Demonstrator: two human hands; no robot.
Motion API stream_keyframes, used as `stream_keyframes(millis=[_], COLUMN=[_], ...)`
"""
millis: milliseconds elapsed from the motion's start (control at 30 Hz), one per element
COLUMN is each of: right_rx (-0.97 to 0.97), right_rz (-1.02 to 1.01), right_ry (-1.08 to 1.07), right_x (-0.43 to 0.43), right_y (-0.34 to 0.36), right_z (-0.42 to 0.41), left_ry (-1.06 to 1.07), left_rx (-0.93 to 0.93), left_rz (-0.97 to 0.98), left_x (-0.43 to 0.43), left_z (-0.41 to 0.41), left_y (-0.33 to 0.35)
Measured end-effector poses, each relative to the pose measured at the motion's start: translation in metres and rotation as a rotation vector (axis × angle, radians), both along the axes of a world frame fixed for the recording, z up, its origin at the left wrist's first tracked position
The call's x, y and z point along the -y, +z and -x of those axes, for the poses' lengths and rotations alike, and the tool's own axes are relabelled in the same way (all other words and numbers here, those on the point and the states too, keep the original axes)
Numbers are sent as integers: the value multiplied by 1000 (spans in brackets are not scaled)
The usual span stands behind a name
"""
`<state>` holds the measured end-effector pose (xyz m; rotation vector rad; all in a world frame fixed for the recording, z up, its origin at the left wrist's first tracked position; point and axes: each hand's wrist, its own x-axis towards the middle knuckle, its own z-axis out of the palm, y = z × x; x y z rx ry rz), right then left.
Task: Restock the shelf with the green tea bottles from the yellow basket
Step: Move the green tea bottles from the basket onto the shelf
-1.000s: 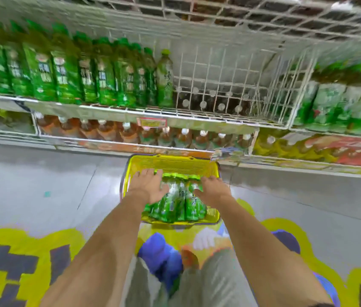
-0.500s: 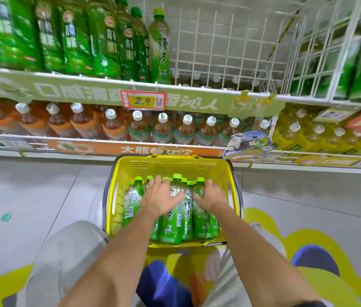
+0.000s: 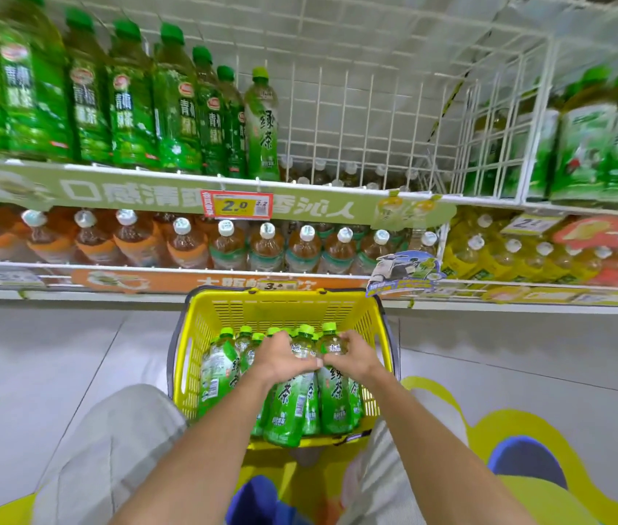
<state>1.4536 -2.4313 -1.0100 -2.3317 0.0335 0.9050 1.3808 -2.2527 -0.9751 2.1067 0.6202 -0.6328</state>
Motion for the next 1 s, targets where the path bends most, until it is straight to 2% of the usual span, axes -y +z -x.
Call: stream_keyframes(millis=[167, 367, 667, 733, 900, 1000], right_rx=[84, 247, 578, 643, 690, 662], right_rz=[-94, -243, -435, -463, -524, -530], right_ry=[40, 7, 106, 100, 41, -14], right_x=[3, -18, -61, -75, -109, -125], right_y=[16, 82, 234, 265, 316, 324], right_z=[2, -14, -70, -88, -142, -176], left_ry=[122, 225, 70, 64, 138, 174], left_rx=[11, 177, 603, 676, 742, 759], left_rz=[126, 159, 71, -11, -88, -31], left_x=[-4, -27, -97, -114, -138, -150], left_z=[9, -5, -72, -91, -147, -179], left_y=[-1, 41, 196, 231, 292, 302])
